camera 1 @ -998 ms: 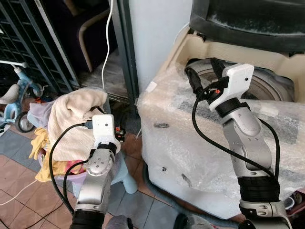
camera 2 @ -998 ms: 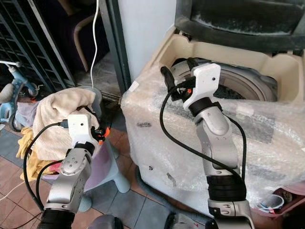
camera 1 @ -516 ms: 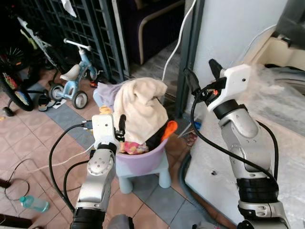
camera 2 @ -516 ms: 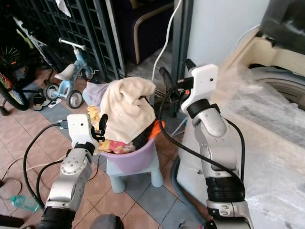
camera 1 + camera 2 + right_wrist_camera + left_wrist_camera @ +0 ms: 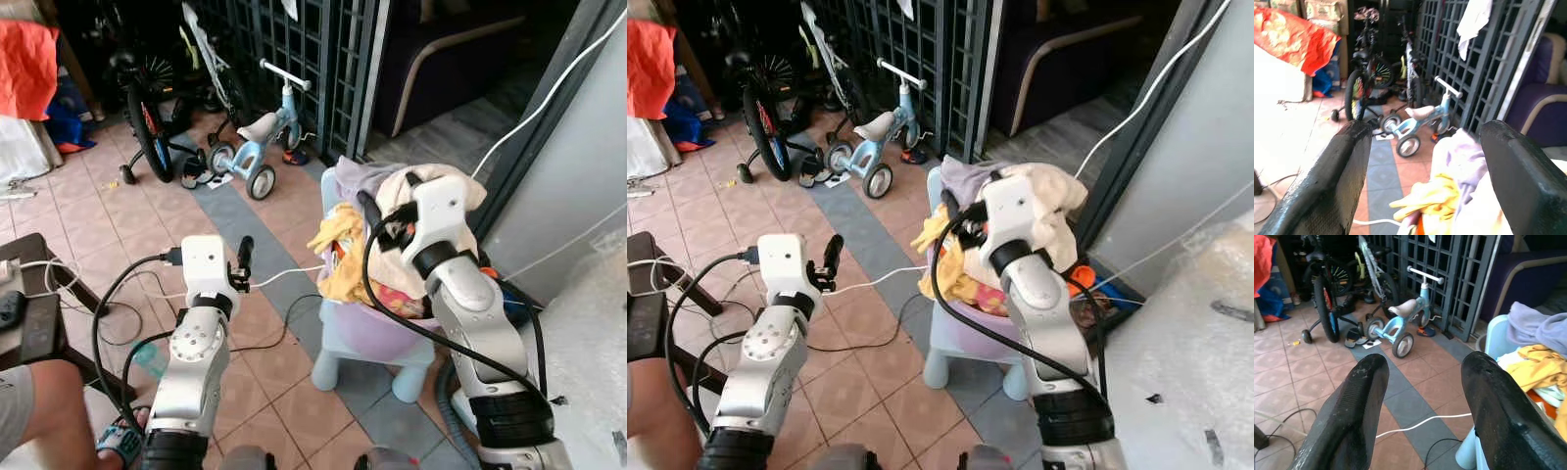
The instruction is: Clothes washing
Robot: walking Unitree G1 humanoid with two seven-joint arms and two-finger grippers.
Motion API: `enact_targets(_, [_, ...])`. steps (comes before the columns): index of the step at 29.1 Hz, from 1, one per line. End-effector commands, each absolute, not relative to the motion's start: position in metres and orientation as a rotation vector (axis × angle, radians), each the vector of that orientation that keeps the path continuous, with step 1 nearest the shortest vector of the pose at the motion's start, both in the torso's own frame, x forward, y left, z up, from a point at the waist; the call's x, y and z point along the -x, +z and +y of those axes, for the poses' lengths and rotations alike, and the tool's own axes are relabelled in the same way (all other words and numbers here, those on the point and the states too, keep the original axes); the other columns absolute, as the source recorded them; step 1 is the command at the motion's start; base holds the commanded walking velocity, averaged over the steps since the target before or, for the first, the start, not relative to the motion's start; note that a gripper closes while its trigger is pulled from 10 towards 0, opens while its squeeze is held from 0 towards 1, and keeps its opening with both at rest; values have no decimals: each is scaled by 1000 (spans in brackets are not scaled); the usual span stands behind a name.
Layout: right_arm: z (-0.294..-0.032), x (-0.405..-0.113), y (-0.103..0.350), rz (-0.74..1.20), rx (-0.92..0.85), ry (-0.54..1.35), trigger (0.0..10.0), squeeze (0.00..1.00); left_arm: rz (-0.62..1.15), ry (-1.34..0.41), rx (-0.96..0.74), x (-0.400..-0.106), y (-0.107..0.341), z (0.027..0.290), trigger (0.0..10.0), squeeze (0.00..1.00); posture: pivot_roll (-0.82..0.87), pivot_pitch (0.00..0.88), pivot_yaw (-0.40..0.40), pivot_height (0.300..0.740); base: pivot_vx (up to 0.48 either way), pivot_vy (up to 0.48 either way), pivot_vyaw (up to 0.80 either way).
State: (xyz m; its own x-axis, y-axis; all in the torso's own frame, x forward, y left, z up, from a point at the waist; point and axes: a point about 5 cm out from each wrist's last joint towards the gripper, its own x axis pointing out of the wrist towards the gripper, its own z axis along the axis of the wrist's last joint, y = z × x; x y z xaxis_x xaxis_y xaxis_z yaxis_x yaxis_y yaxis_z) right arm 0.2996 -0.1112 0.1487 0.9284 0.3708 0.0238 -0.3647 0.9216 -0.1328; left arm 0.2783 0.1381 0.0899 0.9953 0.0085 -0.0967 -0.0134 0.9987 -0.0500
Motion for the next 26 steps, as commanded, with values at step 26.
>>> enact_targets(26, [-119,-293,125,41,129,319,10000,0,107,-33,81,-273,88,131,10000,0,-36,54,31,740,301,0,-114])
